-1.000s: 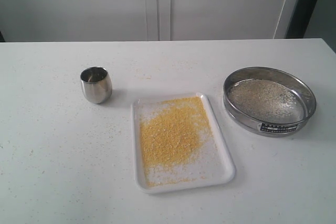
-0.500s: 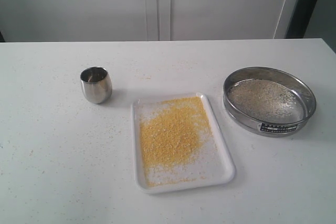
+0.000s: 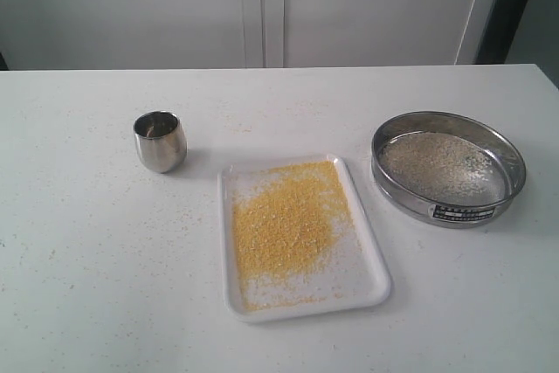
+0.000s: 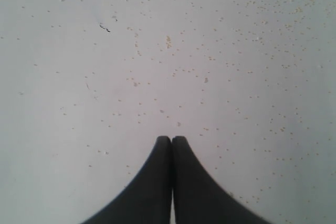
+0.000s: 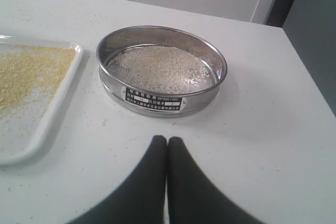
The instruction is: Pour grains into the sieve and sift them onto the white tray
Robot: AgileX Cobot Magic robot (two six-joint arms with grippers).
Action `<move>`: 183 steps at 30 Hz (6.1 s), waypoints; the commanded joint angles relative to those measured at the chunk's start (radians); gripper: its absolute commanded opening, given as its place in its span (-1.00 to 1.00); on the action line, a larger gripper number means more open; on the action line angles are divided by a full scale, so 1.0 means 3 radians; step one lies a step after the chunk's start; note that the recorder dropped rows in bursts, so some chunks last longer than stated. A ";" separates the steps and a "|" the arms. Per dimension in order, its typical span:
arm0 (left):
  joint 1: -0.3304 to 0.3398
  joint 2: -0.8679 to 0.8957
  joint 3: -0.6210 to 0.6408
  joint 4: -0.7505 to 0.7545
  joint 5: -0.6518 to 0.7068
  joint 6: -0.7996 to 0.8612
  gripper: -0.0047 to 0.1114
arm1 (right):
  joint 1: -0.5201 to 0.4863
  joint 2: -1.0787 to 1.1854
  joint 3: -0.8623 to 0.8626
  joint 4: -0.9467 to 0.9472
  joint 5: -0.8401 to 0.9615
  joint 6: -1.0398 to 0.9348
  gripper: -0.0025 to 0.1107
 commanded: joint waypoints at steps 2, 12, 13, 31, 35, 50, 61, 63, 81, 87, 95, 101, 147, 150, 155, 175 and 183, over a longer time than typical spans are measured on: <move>0.0006 -0.0027 0.0023 -0.0032 0.0034 -0.0004 -0.92 | 0.0006 -0.0014 0.0105 -0.0004 -0.0134 0.0016 -0.96; 0.0006 -0.0027 0.0023 -0.0032 0.0034 -0.0004 -0.92 | 0.0006 -0.0014 0.0177 0.0173 -0.0273 0.0016 -0.96; 0.0006 -0.0027 0.0023 -0.0032 0.0034 -0.0004 -0.92 | 0.0006 -0.0014 0.0177 0.0203 -0.0273 0.0016 -0.96; 0.0006 -0.0027 0.0023 -0.0032 0.0034 -0.0004 -0.92 | 0.0006 -0.0014 0.0177 0.0203 -0.0273 0.0016 -0.96; 0.0006 -0.0027 0.0023 -0.0032 0.0034 -0.0004 -0.92 | 0.0006 -0.0014 0.0177 0.0203 -0.0273 0.0016 -0.96; 0.0006 -0.0027 0.0023 -0.0032 0.0034 -0.0004 -0.92 | 0.0006 -0.0014 0.0177 0.0203 -0.0273 0.0016 -0.96; 0.0006 -0.0027 0.0023 -0.0032 0.0034 -0.0004 -0.92 | 0.0006 -0.0014 0.0177 0.0203 -0.0273 0.0016 -0.96; 0.0006 -0.0027 0.0023 -0.0032 0.0034 -0.0004 -0.92 | 0.0006 -0.0014 0.0177 0.0203 -0.0273 0.0016 -0.96; 0.0006 -0.0877 0.0023 0.0009 -0.0014 0.0084 -0.92 | 0.0006 -0.0014 0.0177 0.0203 -0.0273 0.0016 -0.96; 0.0006 -0.1242 0.0023 0.0009 -0.0014 0.0084 -0.92 | 0.0006 -0.0014 0.0177 0.0203 -0.0273 0.0016 -0.96; 0.0006 -0.1616 0.0170 0.0009 -0.0135 0.0090 -0.92 | 0.0006 -0.0014 0.0177 0.0203 -0.0273 0.0016 -0.96; 0.0006 -0.1846 0.0600 0.0009 -0.0475 0.0090 -0.92 | 0.0006 -0.0014 0.0177 0.0203 -0.0273 0.0016 -0.96; 0.0006 -0.2663 0.2115 0.0009 -0.1143 0.0358 -0.92 | 0.0006 -0.0014 0.0177 0.0203 -0.0273 0.0010 -0.96; 0.0006 -0.2663 0.2115 0.0009 -0.1143 0.0358 -0.92 | 0.0006 -0.0014 0.0177 0.0203 -0.0273 0.0010 -0.96; 0.0006 -0.2663 0.2115 0.0009 -0.1143 0.0358 -0.92 | 0.0006 -0.0014 0.0177 0.0203 -0.0273 0.0010 -0.96; 0.0006 -0.2663 0.2115 0.0009 -0.1143 0.0358 -0.92 | 0.0006 -0.0014 0.0177 0.0203 -0.0273 0.0010 -0.96; 0.0006 -0.2663 0.2115 0.0009 -0.1143 0.0358 -0.92 | 0.0006 -0.0014 0.0177 0.0203 -0.0273 0.0010 -0.96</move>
